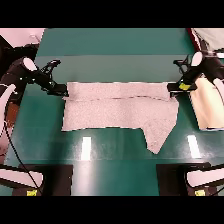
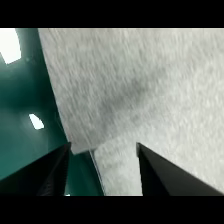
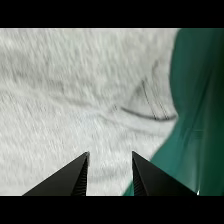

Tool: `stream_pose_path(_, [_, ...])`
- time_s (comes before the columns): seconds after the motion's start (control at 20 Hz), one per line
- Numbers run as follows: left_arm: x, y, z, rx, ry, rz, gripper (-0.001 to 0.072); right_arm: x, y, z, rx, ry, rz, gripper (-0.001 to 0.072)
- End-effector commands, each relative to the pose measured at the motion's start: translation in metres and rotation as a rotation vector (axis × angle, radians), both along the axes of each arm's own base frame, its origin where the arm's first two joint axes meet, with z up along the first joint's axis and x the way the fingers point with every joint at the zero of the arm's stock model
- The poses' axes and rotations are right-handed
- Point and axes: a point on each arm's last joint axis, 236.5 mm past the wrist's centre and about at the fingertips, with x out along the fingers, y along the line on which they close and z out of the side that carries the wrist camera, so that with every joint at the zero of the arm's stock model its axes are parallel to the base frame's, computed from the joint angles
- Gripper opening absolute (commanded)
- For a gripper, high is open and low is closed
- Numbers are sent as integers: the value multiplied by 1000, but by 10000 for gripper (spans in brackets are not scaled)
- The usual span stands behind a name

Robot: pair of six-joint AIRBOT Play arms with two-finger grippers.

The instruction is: Fold the shirts.

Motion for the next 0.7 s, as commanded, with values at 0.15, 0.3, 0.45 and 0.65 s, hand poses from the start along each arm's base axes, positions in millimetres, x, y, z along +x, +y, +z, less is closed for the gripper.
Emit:
stream_pose_path(0.15, [-69,18,13,-90,161,80,498,-56,39,61,351,-42,-13,325])
stream_pose_path(0.3, [-115,24,-3,-147,191,189,498,-66,53,73,457,-137,-43,324])
stream_pose_path(0.45, [-149,22,-20,-222,218,289,498,-76,53,70,445,-188,-63,323])
stream_pose_path(0.65, [-170,14,-39,-265,267,327,498,-88,55,67,445,-192,-66,323])
